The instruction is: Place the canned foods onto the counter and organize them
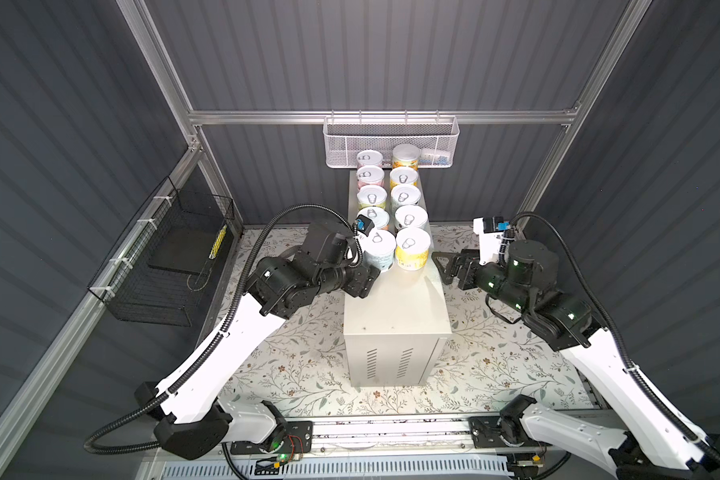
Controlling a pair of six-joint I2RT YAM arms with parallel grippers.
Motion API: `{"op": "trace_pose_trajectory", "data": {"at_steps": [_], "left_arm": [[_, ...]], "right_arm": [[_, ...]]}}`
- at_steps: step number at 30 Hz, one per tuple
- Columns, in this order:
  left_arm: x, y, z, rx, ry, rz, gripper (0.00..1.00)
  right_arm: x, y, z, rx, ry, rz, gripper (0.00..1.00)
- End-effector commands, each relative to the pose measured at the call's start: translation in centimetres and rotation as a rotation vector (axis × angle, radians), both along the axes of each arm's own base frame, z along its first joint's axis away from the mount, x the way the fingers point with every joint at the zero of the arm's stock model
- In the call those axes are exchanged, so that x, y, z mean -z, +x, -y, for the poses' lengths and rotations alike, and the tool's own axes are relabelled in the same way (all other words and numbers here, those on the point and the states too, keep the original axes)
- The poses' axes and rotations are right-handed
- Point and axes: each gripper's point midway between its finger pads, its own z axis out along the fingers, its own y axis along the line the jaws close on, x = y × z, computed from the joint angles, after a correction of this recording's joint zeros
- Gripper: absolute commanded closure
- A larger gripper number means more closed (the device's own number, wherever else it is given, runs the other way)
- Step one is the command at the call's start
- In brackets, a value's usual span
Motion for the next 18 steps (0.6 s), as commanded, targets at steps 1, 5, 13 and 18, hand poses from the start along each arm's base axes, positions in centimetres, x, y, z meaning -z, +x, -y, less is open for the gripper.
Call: {"op": "trace_pose_trajectory", "data": {"at_steps": [1, 5, 13, 18], "left_arm": [[-2.9, -2.0, -2.0, 0.000, -0.051, 0.046, 0.15], [-5.6, -3.2, -5.0, -0.069, -0.075, 0.100, 0.14], [-9.7, 0.1, -11.0, -0.447, -0.083, 0.347, 0.01], [-6.2, 6.7, -14.5, -0.655, -0.128, 0.360, 0.00]], "right_arm": [[-1.2, -0.9, 2.2, 0.066, -0.034, 0.047, 0.04], [-1.4, -1.3, 4.2, 0.136, -0.090, 0.063, 0.03], [-1.0, 0.1, 8.3, 0.340, -0.203, 0.081, 0.01], [2.3, 3.1, 10.4, 0.463, -0.329, 0.044, 0.01]]}}
